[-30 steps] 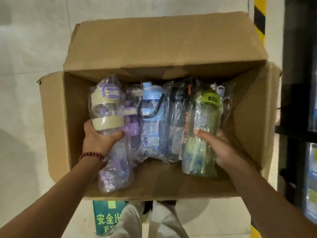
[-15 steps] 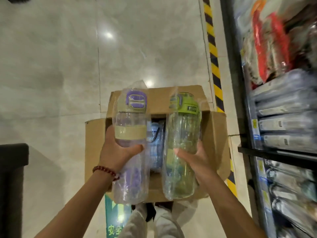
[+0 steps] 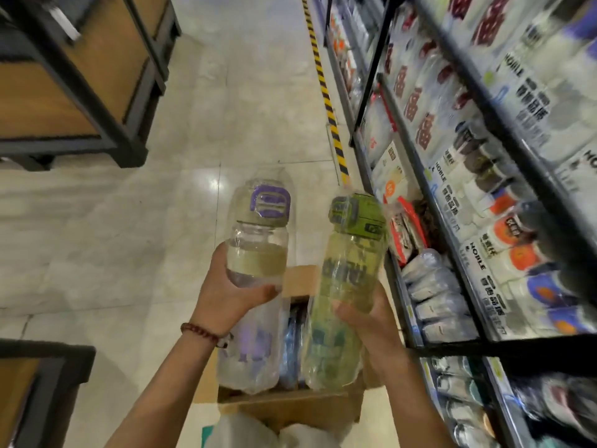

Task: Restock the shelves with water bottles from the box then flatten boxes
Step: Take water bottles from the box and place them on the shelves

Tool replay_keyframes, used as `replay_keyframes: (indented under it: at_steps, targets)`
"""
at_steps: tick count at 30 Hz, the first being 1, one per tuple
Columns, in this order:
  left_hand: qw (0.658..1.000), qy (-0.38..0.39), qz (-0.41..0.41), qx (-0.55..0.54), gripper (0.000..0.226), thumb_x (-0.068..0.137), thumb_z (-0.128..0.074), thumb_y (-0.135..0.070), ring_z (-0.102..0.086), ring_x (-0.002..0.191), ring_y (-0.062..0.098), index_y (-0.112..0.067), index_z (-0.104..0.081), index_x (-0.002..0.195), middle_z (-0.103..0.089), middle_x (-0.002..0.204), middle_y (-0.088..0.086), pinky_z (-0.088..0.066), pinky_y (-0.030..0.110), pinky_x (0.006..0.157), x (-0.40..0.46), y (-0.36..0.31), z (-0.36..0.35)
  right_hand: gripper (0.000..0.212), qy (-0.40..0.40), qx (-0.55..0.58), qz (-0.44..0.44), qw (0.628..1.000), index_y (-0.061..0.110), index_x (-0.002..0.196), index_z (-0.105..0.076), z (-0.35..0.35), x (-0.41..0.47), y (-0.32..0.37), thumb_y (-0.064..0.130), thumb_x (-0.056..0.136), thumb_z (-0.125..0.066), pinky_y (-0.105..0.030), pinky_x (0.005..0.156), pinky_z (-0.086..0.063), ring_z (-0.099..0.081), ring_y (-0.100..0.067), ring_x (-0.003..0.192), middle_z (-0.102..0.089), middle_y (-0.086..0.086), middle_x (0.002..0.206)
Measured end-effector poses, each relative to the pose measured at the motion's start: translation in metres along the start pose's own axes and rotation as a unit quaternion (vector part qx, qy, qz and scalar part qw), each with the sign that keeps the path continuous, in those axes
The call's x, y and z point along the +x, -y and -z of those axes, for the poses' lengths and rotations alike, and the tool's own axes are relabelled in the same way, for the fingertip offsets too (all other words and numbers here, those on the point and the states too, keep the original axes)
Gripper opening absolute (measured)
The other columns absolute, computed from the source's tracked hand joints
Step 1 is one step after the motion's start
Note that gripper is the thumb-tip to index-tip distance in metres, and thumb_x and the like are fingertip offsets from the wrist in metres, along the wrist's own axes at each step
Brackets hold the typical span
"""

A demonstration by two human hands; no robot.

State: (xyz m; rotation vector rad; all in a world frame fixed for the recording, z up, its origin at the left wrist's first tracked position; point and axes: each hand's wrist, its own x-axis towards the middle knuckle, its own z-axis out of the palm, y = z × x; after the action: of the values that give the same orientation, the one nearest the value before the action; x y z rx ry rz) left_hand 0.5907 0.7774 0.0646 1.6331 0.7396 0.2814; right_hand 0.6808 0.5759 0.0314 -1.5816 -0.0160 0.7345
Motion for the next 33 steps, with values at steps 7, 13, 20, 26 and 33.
replay_keyframes:
  at_steps: [7, 13, 20, 26, 33]
  targets:
    - [0.995, -0.006, -0.051, -0.087, 0.082, 0.037, -0.085, -0.032, -0.068, 0.094, 0.017, -0.022, -0.052, 0.111, -0.067, 0.106, 0.004, -0.056, 0.030, 0.077, -0.041, -0.062, -0.001, 0.077, -0.041, 0.008, 0.120, 0.992, 0.023, 0.116, -0.055, 0.001, -0.064, 0.067, 0.040, 0.044, -0.077, -0.016, 0.061, -0.050, -0.069, -0.008, 0.082, -0.071, 0.005, 0.094]
    - [0.989, 0.060, -0.107, -0.081, 0.077, 0.036, -0.082, -0.037, -0.068, 0.087, 0.008, -0.029, -0.052, 0.107, -0.068, 0.100, -0.004, -0.054, 0.021, 0.069, -0.052, -0.097, 0.003, 0.090, -0.082, 0.028, 0.177, 0.980, 0.013, 0.127, -0.051, 0.006, -0.110, 0.084, 0.032, 0.044, -0.083, -0.024, 0.066, -0.054, -0.070, -0.017, 0.091, -0.071, -0.003, 0.103]
    - [0.972, 0.189, -0.134, -0.048, 0.075, 0.039, -0.082, -0.037, -0.068, 0.093, 0.010, -0.034, -0.052, 0.107, -0.068, 0.103, -0.005, -0.055, 0.027, 0.075, -0.072, -0.101, -0.002, 0.074, -0.245, 0.001, 0.152, 0.958, 0.047, 0.110, -0.047, -0.011, -0.177, 0.069, 0.045, 0.047, -0.085, -0.013, 0.068, -0.049, -0.062, 0.009, 0.091, -0.066, 0.027, 0.098]
    - [0.936, 0.325, -0.134, -0.008, 0.088, 0.037, -0.080, -0.036, -0.065, 0.090, 0.002, -0.023, -0.049, 0.119, -0.065, 0.103, -0.009, -0.053, 0.019, 0.070, -0.105, -0.081, -0.022, 0.070, -0.388, 0.045, 0.123, 0.912, 0.041, 0.115, -0.046, -0.028, -0.241, 0.013, 0.013, 0.064, -0.086, -0.009, 0.062, -0.049, -0.063, 0.011, 0.085, -0.063, 0.021, 0.101]
    - [0.860, 0.498, -0.114, 0.015, 0.073, 0.049, -0.084, -0.020, -0.066, 0.091, 0.003, -0.034, -0.050, 0.112, -0.066, 0.107, -0.005, -0.054, 0.018, 0.069, -0.171, -0.067, -0.063, 0.067, -0.556, 0.082, 0.068, 0.824, 0.046, 0.112, -0.043, -0.037, -0.338, -0.034, 0.026, 0.064, -0.086, -0.030, 0.083, -0.050, -0.061, -0.004, 0.099, -0.061, 0.013, 0.111]
